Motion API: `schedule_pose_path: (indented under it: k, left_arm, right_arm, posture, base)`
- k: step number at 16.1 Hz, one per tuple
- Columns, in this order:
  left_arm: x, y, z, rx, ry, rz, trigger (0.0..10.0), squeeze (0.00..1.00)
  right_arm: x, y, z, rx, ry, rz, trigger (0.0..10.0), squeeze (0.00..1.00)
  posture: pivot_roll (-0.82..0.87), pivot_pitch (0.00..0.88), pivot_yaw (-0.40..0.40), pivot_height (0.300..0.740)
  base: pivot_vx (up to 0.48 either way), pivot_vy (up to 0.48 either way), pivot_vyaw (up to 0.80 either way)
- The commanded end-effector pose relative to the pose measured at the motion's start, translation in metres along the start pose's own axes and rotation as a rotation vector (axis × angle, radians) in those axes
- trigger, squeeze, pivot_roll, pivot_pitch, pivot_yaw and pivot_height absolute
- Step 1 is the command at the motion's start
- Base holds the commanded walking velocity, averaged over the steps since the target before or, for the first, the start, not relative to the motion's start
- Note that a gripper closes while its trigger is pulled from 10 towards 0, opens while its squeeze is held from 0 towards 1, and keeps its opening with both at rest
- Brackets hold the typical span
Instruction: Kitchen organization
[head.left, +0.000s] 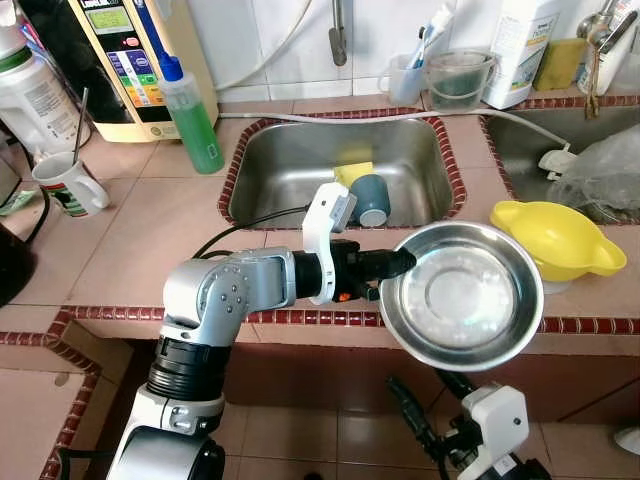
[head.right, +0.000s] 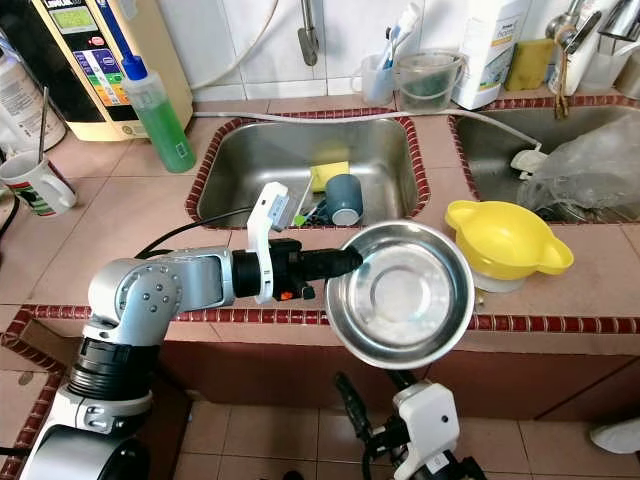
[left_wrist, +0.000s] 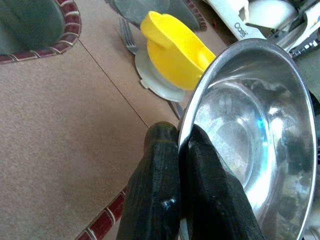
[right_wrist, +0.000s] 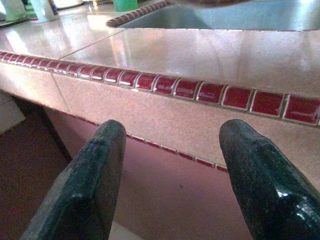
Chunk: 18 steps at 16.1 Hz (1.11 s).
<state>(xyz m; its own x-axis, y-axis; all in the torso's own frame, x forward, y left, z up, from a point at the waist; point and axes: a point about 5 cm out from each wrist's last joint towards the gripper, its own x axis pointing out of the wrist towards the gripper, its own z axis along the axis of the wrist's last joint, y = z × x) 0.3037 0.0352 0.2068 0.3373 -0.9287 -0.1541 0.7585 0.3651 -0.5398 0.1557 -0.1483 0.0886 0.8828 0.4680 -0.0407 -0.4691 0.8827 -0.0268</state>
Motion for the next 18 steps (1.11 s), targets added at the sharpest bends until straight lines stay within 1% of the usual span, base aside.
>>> schedule_pose_path:
  k: [1, 3, 4, 5, 6, 7, 8, 9, 11, 13, 14, 15, 16, 17, 18]
  left_arm:
    - [-0.002, 0.010, 0.006, 0.029, -0.035, 0.085, 10.0, 0.00]
    - [-0.001, 0.021, 0.012, 0.024, -0.099, 0.165, 10.0, 0.00]
    - [-0.001, 0.029, 0.019, 0.012, -0.141, 0.221, 10.0, 0.00]
    - [-0.001, 0.033, 0.022, 0.015, -0.161, 0.253, 10.0, 0.00]
    - [-0.002, 0.042, 0.027, 0.021, -0.195, 0.311, 10.0, 0.00]
    - [-0.003, 0.046, 0.031, 0.020, -0.230, 0.336, 10.0, 0.00]
    - [-0.005, 0.055, 0.036, 0.011, -0.267, 0.399, 10.0, 0.00]
    - [-0.007, 0.063, 0.043, -0.002, -0.324, 0.449, 10.0, 0.00]
    - [-0.006, 0.071, 0.043, 0.018, -0.339, 0.516, 10.0, 0.00]
    - [-0.004, 0.080, 0.043, 0.101, -0.353, 0.611, 10.0, 0.00]
    - [-0.003, 0.082, 0.045, 0.157, -0.384, 0.648, 10.0, 0.00]
    - [-0.004, 0.083, 0.047, 0.250, -0.431, 0.686, 10.0, 0.00]
    - [-0.004, 0.083, 0.046, 0.349, -0.456, 0.717, 10.0, 0.00]
    - [-0.003, 0.084, 0.044, 0.384, -0.468, 0.715, 10.0, 0.00]
    - [-0.001, 0.087, 0.038, 0.432, -0.419, 0.756, 10.0, 0.00]
  right_arm:
    - [-0.002, 0.003, 0.005, 0.002, -0.012, 0.025, 10.0, 0.00]
    - [-0.003, 0.003, 0.012, 0.006, -0.033, 0.036, 10.0, 0.00]
    - [-0.001, 0.002, 0.021, 0.030, -0.067, 0.038, 10.0, 0.00]
    - [0.000, 0.002, 0.025, 0.039, -0.080, 0.043, 10.0, 0.00]
    - [0.002, 0.001, 0.034, 0.050, -0.115, 0.036, 10.0, 0.00]
    - [0.004, -0.001, 0.041, 0.050, -0.140, 0.030, 10.0, 0.00]
    - [0.007, -0.005, 0.052, 0.048, -0.181, 0.019, 10.0, 0.00]
    - [0.011, -0.007, 0.060, 0.039, -0.210, 0.011, 10.0, 0.00]
    - [0.018, -0.013, 0.071, 0.044, -0.265, -0.026, 10.0, 0.00]
    - [0.027, -0.020, 0.085, 0.048, -0.320, -0.076, 10.0, 0.00]
    - [0.031, -0.023, 0.088, 0.048, -0.334, -0.101, 10.0, 0.00]
    - [0.035, -0.027, 0.091, 0.051, -0.342, -0.132, 10.0, 0.00]
    - [0.040, -0.031, 0.094, 0.050, -0.357, -0.174, 10.0, 0.00]
    - [0.043, -0.034, 0.095, 0.055, -0.362, -0.193, 10.0, 0.00]
    - [0.047, -0.038, 0.097, 0.059, -0.372, -0.224, 10.0, 0.00]
  posture:
    - [-0.18, 0.119, 0.139, 0.740]
    - [-0.18, 0.119, 0.139, 0.740]
    - [-0.18, 0.123, 0.141, 0.740]
    - [-0.18, 0.124, 0.141, 0.740]
    - [-0.19, 0.124, 0.142, 0.740]
    - [-0.19, 0.124, 0.142, 0.740]
    - [-0.19, 0.121, 0.142, 0.740]
    - [-0.19, 0.118, 0.141, 0.740]
    - [-0.19, 0.113, 0.136, 0.740]
    - [-0.19, 0.103, 0.125, 0.740]
    - [-0.19, 0.101, 0.119, 0.740]
    - [-0.19, 0.093, 0.112, 0.740]
    - [-0.19, 0.086, 0.107, 0.740]
    - [-0.19, 0.080, 0.104, 0.740]
    - [-0.19, 0.074, 0.102, 0.740]
  base:
    - [0.000, 0.000, 0.00]
    - [0.000, 0.000, 0.00]
    - [0.000, 0.000, 0.00]
    - [0.000, 0.000, 0.00]
    - [0.000, 0.000, 0.00]
    - [0.000, 0.000, 0.00]
    - [0.000, 0.000, 0.00]
    - [0.000, 0.000, 0.00]
    - [0.000, 0.000, 0.00]
    - [0.000, 0.000, 0.00]
    - [0.000, 0.000, 0.00]
    - [0.000, 0.000, 0.00]
    - [0.000, 0.000, 0.00]
    - [0.000, 0.000, 0.00]
    - [0.000, 0.000, 0.00]
